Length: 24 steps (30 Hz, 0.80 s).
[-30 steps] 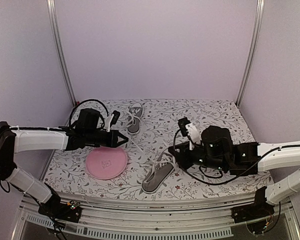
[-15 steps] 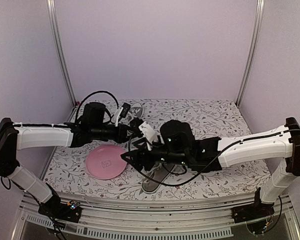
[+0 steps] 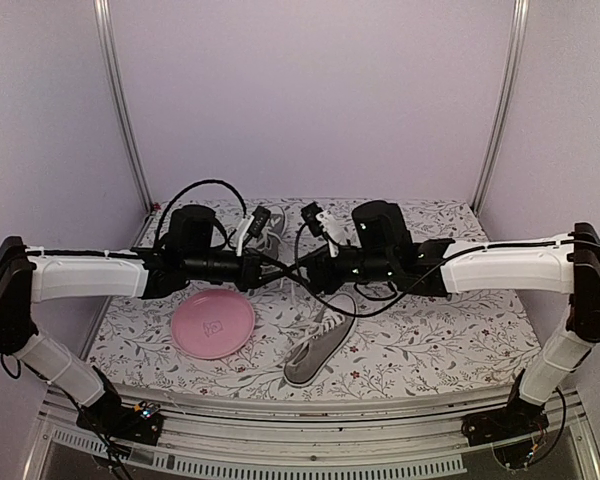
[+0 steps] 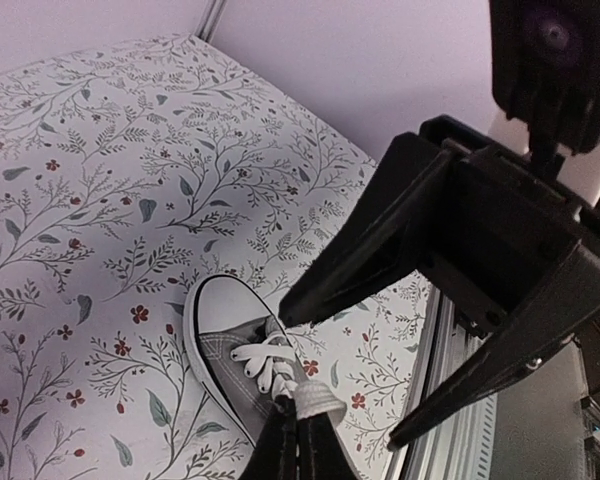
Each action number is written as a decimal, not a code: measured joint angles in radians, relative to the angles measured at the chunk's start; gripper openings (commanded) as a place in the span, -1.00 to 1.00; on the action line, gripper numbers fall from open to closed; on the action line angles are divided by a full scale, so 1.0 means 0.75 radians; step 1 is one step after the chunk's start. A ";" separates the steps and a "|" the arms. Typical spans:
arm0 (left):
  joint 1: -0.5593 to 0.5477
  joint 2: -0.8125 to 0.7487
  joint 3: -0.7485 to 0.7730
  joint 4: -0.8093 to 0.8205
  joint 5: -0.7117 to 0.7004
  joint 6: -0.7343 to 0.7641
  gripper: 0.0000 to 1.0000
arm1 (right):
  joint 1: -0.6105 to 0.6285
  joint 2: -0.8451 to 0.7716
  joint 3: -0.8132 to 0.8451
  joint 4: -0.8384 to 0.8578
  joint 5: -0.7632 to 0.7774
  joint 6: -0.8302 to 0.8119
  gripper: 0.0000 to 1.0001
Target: Tie the shoes
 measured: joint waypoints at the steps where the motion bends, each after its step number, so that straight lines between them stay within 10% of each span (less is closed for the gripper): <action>1: 0.000 0.000 0.000 0.001 0.000 0.001 -1.00 | 0.000 0.012 0.002 -0.001 -0.022 -0.007 -0.02; 8: -0.003 0.000 0.000 0.001 0.006 0.005 -1.00 | -0.001 0.081 0.012 -0.002 -0.105 -0.041 -0.33; 13: -0.005 0.000 0.000 0.003 0.014 0.009 -1.00 | -0.001 0.087 0.015 0.008 -0.100 -0.054 -0.94; 17: -0.005 0.000 0.000 0.016 0.006 0.018 0.14 | -0.001 0.084 -0.001 0.023 -0.069 -0.059 -0.96; 24: -0.039 -0.035 -0.218 0.154 -0.020 -0.104 0.29 | -0.004 -0.060 -0.180 0.070 0.106 -0.010 -0.96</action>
